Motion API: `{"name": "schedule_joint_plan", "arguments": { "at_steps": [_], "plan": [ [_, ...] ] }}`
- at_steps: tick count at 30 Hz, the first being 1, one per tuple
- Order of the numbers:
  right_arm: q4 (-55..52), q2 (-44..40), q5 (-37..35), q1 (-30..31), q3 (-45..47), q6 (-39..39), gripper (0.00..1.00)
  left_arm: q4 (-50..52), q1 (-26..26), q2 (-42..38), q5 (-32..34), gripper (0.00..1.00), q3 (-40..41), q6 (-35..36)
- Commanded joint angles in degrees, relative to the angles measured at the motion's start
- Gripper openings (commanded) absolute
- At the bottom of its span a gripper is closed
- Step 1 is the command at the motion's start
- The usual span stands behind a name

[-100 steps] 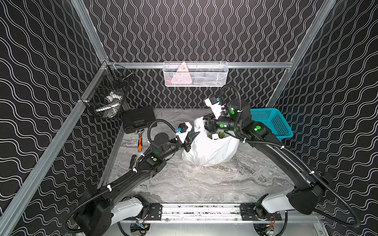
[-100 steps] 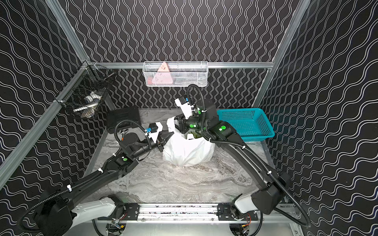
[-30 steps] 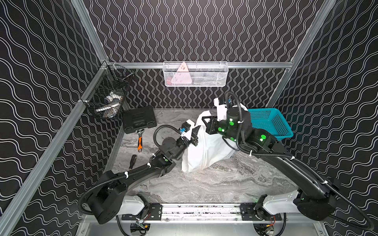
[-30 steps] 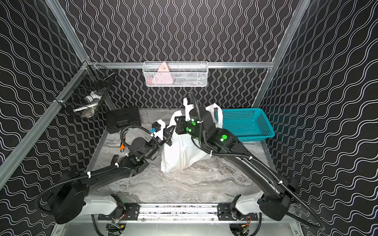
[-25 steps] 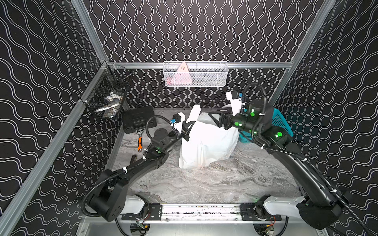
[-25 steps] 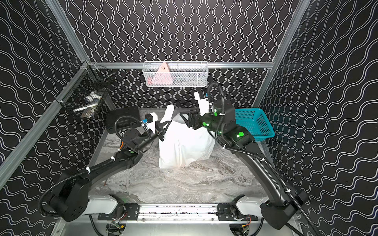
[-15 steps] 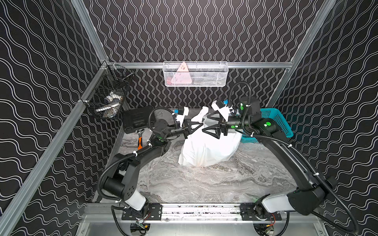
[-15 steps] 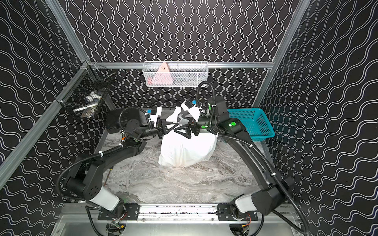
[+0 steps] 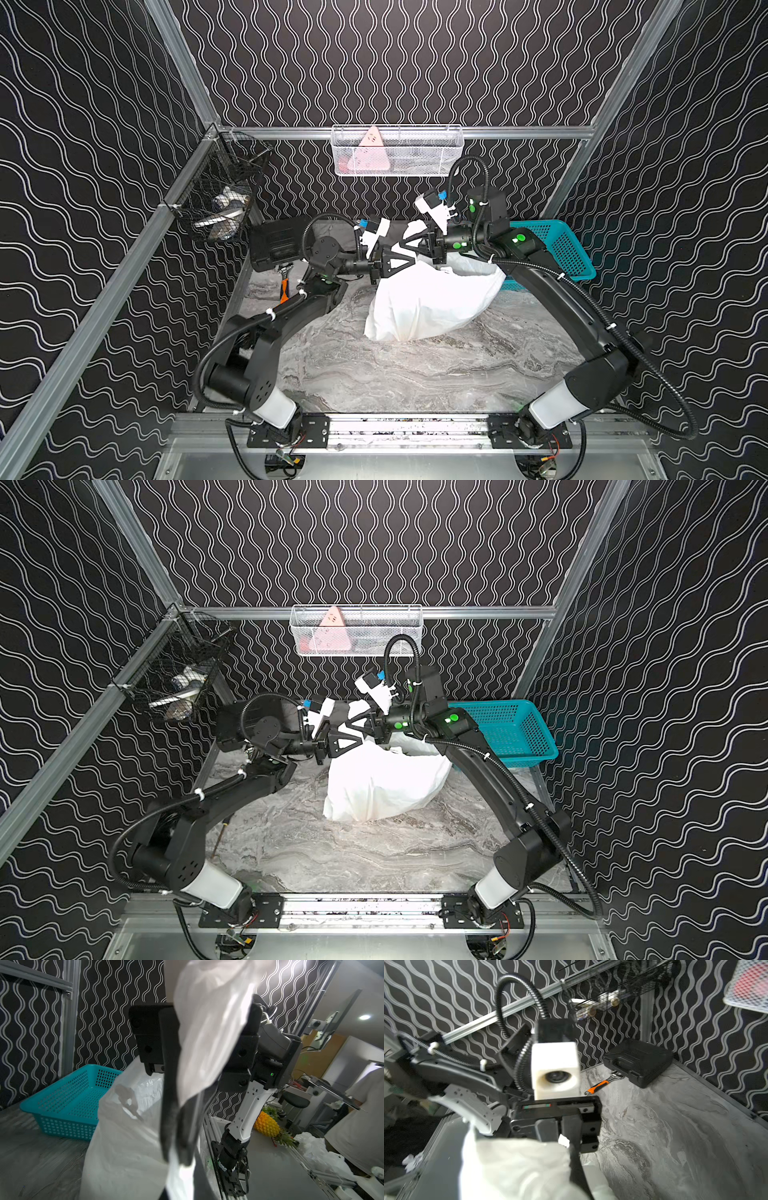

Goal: Place the pineapple into a plastic bag & tie a knot
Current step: Cross the plastic bag at the center of the board.

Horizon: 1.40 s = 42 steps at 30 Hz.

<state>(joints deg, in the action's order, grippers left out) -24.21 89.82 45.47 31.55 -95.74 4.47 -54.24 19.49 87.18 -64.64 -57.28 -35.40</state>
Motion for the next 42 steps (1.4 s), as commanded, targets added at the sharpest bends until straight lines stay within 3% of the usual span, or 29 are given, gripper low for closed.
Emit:
{"name": "schedule_joint_plan", "arguments": {
  "at_steps": [1, 2, 4, 5, 9, 12, 18, 23, 27, 33, 35, 36, 37, 39, 40, 42],
  "plan": [
    [5.75, -4.22, -20.32, 3.95, 2.96, -8.94, 0.00, 23.42, 0.81, -7.05, 20.29, 0.50, 0.92, 19.35],
    [7.85, -5.97, -30.31, 6.08, 4.75, -13.40, 0.00, 27.05, 1.88, -9.96, 26.73, 0.63, 2.16, 23.84],
    [7.30, -7.10, -41.15, 8.34, 5.52, -20.48, 0.00, 25.44, 4.20, -15.01, 38.87, 0.85, 6.81, 28.02],
    [5.10, -7.13, -46.97, 10.11, 4.80, -24.07, 0.00, 22.48, 5.11, -16.98, 43.59, 0.90, 9.41, 28.42],
    [0.18, -6.25, -58.63, 15.55, 2.15, -31.52, 0.00, 26.14, 12.97, -21.84, 60.12, 0.93, 12.20, 35.00],
    [-2.03, -4.99, -60.97, 17.84, -0.57, -35.23, 0.00, 20.27, 20.21, -22.86, 72.26, 0.95, 14.86, 39.09],
    [-2.31, -4.76, -64.51, 20.30, -1.10, -39.61, 0.00, 10.19, 25.54, -16.84, 88.16, 0.93, 12.80, 44.15],
    [-1.72, -5.18, -63.32, 20.66, -0.23, -41.11, 0.00, 5.34, 25.65, -13.52, 86.17, 0.84, 10.58, 44.65],
    [-1.51, -5.61, -63.72, 20.74, 0.11, -40.69, 0.00, 4.76, 25.60, -12.62, 84.85, 0.57, 10.60, 43.71],
    [-0.75, -6.09, -63.19, 20.74, 0.16, -39.19, 0.00, 8.90, 25.60, -11.69, 82.19, 0.29, 9.64, 43.31],
    [0.22, -6.61, -63.05, 20.74, 0.50, -38.05, 0.00, 8.96, 25.60, -11.84, 82.94, 0.16, 10.46, 43.17],
    [1.06, -7.01, -62.28, 20.74, 0.92, -37.07, 0.00, 9.50, 25.55, -12.02, 83.02, 0.05, 10.75, 43.43],
    [1.91, -7.56, -61.63, 20.74, 1.30, -35.67, 0.00, 10.07, 25.44, -12.44, 82.61, 0.00, 11.02, 43.57],
    [4.67, -9.59, -57.43, 19.99, 2.70, -28.92, 0.00, 11.17, 24.72, -13.58, 79.60, 0.00, 11.85, 42.81],
    [5.91, -11.11, -55.33, 19.50, 3.43, -25.18, 0.10, 11.72, 24.13, -14.09, 77.78, 0.00, 12.13, 41.93],
    [7.04, -15.55, -50.31, 17.60, 4.74, -15.75, 0.42, 14.40, 22.25, -15.11, 73.22, 0.00, 12.10, 39.53]
  ]
}}
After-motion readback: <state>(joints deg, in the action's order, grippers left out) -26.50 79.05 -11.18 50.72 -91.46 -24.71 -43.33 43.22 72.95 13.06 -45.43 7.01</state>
